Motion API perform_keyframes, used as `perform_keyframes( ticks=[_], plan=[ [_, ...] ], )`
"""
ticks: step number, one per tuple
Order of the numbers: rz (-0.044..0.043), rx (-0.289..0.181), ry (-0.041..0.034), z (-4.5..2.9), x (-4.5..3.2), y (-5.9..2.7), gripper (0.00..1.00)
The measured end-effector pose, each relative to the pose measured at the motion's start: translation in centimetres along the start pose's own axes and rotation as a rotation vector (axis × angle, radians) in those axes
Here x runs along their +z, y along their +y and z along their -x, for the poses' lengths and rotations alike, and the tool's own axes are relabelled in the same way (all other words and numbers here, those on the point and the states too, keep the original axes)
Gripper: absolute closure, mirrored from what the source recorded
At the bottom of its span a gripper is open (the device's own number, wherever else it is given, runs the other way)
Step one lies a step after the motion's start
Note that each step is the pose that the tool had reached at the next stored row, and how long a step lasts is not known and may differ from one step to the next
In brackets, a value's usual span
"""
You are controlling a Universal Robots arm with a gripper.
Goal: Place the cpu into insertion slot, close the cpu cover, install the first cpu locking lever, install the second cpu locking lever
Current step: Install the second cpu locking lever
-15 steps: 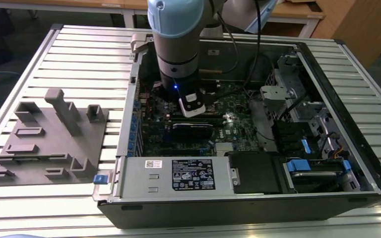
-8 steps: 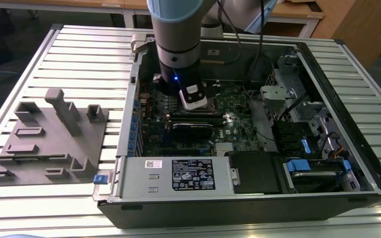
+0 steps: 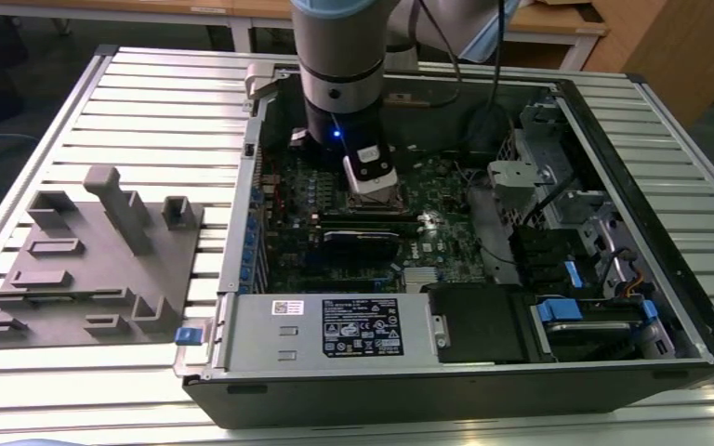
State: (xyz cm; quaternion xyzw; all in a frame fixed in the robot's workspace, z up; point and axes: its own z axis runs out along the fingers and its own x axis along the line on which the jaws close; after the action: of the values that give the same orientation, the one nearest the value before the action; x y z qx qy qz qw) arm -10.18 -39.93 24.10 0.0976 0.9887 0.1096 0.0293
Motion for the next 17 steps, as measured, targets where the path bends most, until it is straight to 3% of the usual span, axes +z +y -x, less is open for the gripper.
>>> perform_keyframes(
  ticks=[2, 10, 14, 16, 17],
  plan=[
    [-0.0085, 0.001, -0.002, 0.19, -0.01, 0.07, 0.89],
    [-0.0189, 0.002, -0.004, 0.55, -0.88, 0.38, 0.89],
    [-0.0436, 0.004, -0.0078, 1.18, -0.85, 0.53, 0.89],
    [-0.0603, 0.004, -0.0111, 1.41, -0.83, 0.58, 0.89],
    [-0.0766, 0.004, -0.0147, 1.66, -0.8, 0.64, 0.89]
  ],
)
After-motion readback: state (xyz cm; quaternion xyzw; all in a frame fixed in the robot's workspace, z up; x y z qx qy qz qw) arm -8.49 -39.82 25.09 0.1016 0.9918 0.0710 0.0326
